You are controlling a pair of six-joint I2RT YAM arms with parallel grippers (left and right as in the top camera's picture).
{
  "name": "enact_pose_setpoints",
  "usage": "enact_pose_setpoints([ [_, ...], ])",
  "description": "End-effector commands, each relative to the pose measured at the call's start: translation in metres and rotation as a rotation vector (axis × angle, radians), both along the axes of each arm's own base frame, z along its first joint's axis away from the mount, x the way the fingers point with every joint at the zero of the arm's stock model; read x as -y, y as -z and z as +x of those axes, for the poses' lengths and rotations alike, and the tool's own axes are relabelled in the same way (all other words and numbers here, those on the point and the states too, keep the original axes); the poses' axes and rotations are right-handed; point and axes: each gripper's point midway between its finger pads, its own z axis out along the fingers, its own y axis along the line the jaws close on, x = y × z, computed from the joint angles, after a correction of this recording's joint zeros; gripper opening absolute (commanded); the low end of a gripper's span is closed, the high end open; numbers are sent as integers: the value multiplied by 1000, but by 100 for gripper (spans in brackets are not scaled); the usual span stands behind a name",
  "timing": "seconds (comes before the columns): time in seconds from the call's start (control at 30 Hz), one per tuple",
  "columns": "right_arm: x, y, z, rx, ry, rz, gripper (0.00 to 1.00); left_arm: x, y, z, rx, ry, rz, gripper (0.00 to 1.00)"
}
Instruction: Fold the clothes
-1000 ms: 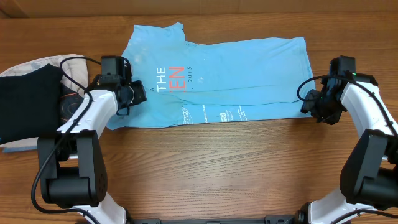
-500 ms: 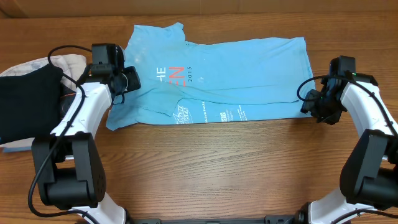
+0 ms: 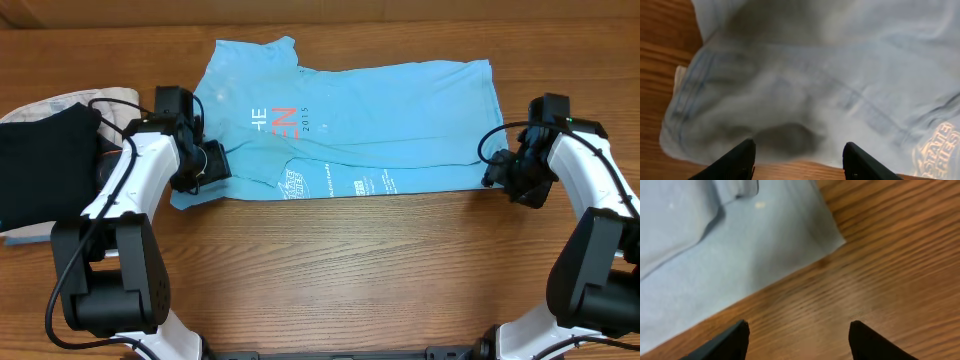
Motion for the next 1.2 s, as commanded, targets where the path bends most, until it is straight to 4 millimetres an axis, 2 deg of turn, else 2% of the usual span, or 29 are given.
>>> enact_pose_setpoints([
  [0.0,12,8,0,18,72,-29,68,-9,4,-7,8,-2,47,59],
  [0.2,18,10,16,92,76,-44,68,-8,25,-8,42,-3,48,58],
  [0.47,21,13,27,125,76,-50,68,-9,37,-18,25,-3,50,59],
  [0.77,19,44,21,46,75,-35,67,-9,39,-19,18,-3,50,60],
  [0.87,19,53,17,19,75,-30,49,-9,42,-21,9,-3,50,58],
  [1.03,18,54,7,-26,77,-30,9,-16,47,-27,-12,-10,95,53],
  [1.07,19,54,4,-38,81,-32,5,-17,48,-29,-16,-11,100,52],
  [1.17,21,54,-7,-82,93,-38,4,-17,54,-38,-39,-7,99,49],
])
